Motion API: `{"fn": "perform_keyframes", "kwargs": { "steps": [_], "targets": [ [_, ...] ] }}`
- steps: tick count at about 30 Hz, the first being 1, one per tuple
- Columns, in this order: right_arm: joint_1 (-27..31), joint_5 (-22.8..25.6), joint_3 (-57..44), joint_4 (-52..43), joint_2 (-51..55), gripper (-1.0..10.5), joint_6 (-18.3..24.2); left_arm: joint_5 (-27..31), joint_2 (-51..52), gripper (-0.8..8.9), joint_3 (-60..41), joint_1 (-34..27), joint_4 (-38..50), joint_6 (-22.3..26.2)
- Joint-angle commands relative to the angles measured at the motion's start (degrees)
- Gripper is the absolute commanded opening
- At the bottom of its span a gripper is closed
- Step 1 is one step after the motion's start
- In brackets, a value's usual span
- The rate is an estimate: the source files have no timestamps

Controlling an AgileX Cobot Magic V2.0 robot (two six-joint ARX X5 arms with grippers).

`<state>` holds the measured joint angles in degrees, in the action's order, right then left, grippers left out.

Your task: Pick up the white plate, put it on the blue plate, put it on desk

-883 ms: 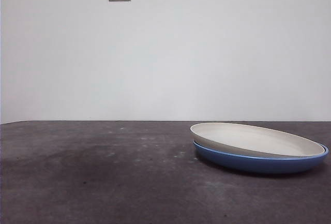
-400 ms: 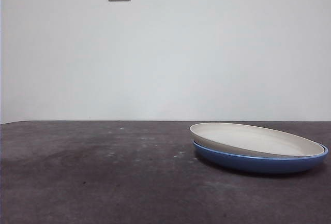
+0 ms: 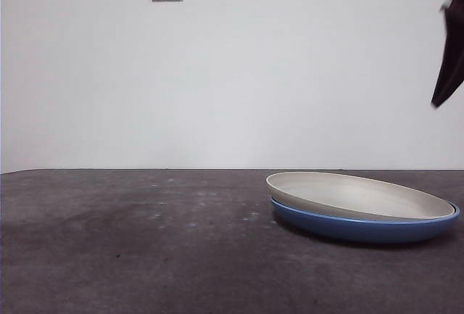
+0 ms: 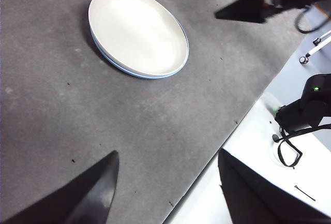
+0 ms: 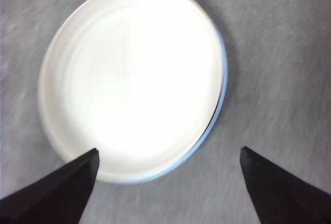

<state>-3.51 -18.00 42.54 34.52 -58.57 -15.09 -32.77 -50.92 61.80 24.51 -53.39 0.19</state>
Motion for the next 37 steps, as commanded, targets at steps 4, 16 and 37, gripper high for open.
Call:
{"fn": "perform_keyframes", "kwargs": {
  "steps": [4,16,37],
  "targets": [
    [1.90,-2.19,0.44,-6.75,-9.92,4.3,-0.61,-0.13,-0.37,3.10,0.59,0.26,0.68,0.92],
    [2.43,-4.48,0.44,-18.88,-25.49,3.2,-1.18,-0.11,-0.39,3.10,0.59,0.26,0.70,0.92],
    [2.58,0.07,0.44,-22.36,-29.79,0.1,-1.09,-0.11,-0.37,3.10,0.59,0.26,0.68,0.85]
  ]
}}
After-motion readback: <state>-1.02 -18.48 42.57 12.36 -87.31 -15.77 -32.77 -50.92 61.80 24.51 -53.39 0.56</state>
